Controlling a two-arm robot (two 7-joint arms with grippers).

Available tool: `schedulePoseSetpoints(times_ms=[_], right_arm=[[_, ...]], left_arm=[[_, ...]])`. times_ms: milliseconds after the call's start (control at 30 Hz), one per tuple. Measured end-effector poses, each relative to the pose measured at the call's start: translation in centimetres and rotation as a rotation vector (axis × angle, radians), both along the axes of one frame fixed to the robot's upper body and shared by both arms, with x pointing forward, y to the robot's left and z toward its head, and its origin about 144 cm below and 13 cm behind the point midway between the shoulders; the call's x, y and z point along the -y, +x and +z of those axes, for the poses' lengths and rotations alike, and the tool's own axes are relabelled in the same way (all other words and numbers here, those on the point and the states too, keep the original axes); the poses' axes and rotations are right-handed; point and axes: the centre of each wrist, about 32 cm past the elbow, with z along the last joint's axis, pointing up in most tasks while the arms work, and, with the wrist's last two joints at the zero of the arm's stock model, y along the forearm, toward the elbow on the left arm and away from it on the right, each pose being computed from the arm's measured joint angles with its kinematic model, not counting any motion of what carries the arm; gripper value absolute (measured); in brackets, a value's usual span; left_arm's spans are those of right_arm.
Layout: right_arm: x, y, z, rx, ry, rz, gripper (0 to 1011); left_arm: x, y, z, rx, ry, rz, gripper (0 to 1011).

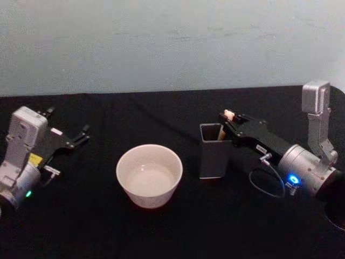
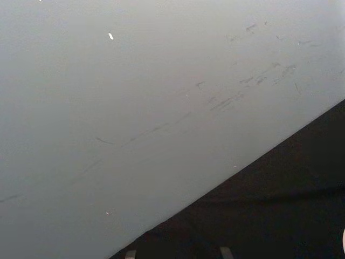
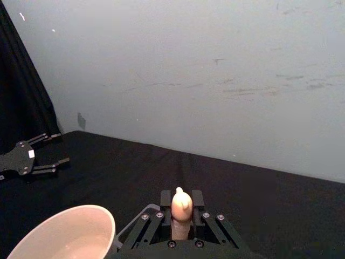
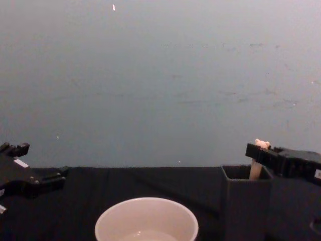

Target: Pick up the stirring spoon with one hand, stir inside the cup, then place it back in its original position.

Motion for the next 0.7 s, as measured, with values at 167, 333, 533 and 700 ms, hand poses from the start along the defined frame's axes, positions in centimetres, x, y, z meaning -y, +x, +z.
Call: schedulePoseSetpoints(times_ms=[167, 333, 533, 700], right_arm=[[0.0, 0.0, 0.01, 0.001, 0.0, 0.0, 224], [0.0, 0.0, 0.03, 0.001, 0.001, 0.0, 224], [-0.01, 0.0, 0.04, 0.002, 0.001, 0.001, 343], [-0.01, 0.0, 0.05, 0.003, 0.002, 0.001, 508]], left_arm=[[0.0, 0.0, 0.0, 0.0, 0.0, 0.0, 1001], [0.0, 0.0, 0.0, 0.0, 0.0, 0.0, 1001], [0.0, 0.0, 0.0, 0.0, 0.0, 0.0, 1001], [0.0, 0.0, 0.0, 0.0, 0.0, 0.0, 1001]])
